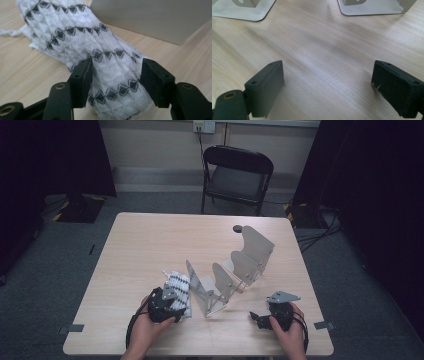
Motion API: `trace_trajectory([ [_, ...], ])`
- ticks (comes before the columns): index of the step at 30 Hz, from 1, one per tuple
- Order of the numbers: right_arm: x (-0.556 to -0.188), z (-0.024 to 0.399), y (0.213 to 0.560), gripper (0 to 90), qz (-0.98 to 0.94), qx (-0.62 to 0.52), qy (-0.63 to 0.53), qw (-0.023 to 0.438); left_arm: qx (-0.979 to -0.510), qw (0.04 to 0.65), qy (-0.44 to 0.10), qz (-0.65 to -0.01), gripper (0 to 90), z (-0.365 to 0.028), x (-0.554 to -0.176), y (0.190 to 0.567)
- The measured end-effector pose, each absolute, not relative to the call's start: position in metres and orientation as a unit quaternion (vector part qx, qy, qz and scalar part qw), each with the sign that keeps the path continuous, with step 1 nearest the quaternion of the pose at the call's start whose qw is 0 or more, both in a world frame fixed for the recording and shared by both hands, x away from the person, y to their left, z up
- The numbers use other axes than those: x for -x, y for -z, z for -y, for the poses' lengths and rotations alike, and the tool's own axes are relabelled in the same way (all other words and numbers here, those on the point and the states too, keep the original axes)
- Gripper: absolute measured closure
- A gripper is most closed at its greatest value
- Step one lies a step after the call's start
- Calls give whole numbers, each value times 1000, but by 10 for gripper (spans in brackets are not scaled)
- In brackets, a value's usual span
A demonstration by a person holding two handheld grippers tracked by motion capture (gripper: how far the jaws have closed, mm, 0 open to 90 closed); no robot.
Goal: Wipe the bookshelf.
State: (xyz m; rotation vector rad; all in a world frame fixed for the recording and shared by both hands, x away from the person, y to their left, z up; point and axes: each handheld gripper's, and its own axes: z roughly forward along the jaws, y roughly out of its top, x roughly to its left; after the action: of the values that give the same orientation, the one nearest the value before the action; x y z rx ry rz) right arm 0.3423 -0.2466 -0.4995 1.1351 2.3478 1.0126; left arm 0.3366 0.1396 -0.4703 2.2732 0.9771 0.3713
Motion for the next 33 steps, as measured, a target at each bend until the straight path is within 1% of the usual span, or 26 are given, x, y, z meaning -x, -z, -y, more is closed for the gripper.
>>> trace_trajectory([
  [8, -342, 247, 499, 102, -827, -399, -357, 171, -866, 322, -137, -358, 420, -134, -335, 465],
  [12, -342, 247, 499, 102, -827, -400, -357, 171, -856, 334, -151, -365, 419, -142, -343, 453],
  [13, -342, 247, 499, 102, -827, -400, -357, 171, -854, 328, -165, -369, 419, -147, -348, 450],
  [17, -342, 247, 499, 102, -827, -400, -357, 171, -852, 320, -169, -379, 418, -153, -357, 454],
  [19, -343, 247, 500, 102, -827, -400, -357, 171, -851, 322, -157, -385, 412, -153, -359, 462],
  [23, -343, 246, 500, 102, -827, -399, -357, 171, -855, 330, -136, -376, 418, -143, -353, 472],
  [28, -343, 246, 500, 102, -827, -399, -357, 171, -862, 340, -126, -355, 414, -129, -338, 469],
  [31, -343, 246, 499, 102, -827, -399, -357, 171, -865, 342, -124, -347, 410, -128, -332, 466],
  [33, -343, 246, 499, 102, -827, -399, -357, 171, -862, 343, -133, -349, 410, -132, -332, 465],
])
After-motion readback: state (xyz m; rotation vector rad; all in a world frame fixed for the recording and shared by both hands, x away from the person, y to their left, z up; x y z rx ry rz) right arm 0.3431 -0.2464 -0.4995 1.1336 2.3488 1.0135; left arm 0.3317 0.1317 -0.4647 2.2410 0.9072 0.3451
